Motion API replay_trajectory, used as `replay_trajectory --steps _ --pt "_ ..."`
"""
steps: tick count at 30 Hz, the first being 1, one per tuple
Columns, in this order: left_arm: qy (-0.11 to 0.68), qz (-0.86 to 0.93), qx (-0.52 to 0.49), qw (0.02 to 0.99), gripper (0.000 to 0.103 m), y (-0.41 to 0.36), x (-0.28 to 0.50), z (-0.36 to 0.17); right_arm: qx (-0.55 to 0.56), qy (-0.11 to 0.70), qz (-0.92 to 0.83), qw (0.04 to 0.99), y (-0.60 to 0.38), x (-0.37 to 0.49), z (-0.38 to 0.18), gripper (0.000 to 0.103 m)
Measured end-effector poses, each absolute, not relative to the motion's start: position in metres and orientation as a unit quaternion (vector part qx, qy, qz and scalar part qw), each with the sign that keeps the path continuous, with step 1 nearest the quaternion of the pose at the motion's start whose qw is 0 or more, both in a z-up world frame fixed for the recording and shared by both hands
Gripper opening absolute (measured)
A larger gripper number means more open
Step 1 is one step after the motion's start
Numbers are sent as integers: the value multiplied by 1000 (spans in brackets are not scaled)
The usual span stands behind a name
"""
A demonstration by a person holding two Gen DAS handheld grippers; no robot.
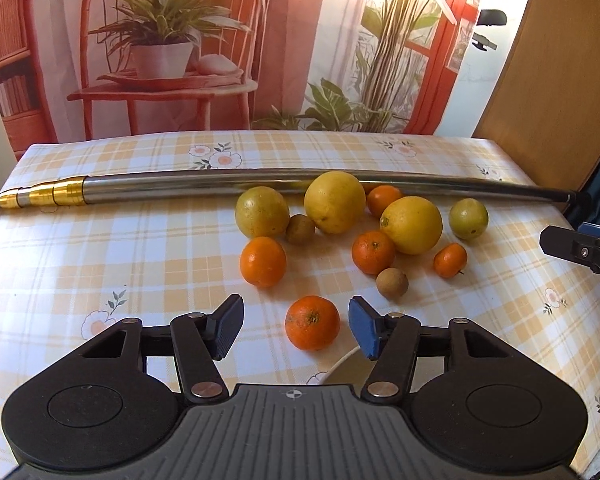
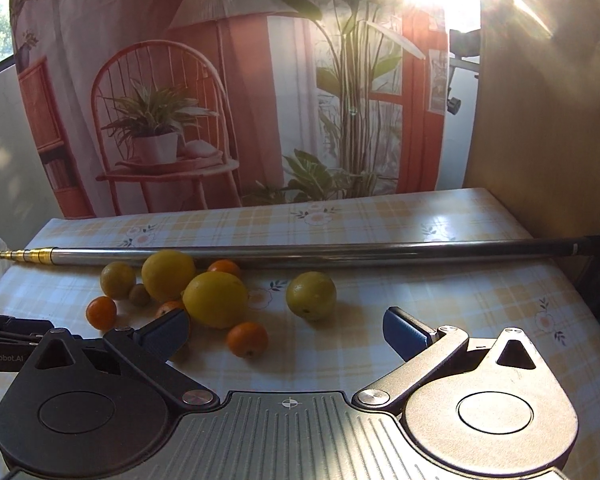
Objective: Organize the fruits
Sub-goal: 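Lower the left gripper onto an orange and close on it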
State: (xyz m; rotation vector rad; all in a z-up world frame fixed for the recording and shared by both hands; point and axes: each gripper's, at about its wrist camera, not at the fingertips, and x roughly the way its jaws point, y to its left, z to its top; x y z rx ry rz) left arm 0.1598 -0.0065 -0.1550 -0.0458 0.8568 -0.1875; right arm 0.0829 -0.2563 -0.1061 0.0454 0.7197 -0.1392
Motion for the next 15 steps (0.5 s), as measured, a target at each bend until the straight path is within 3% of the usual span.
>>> replay_trajectory --steps 11,15 --pt "436 -114 -23 892 58 -15 174 -172 55 364 -68 927 -276 96 -125 103" --pt "447 -116 -41 886 56 -14 183 -179 78 327 -54 940 -279 92 -130 103"
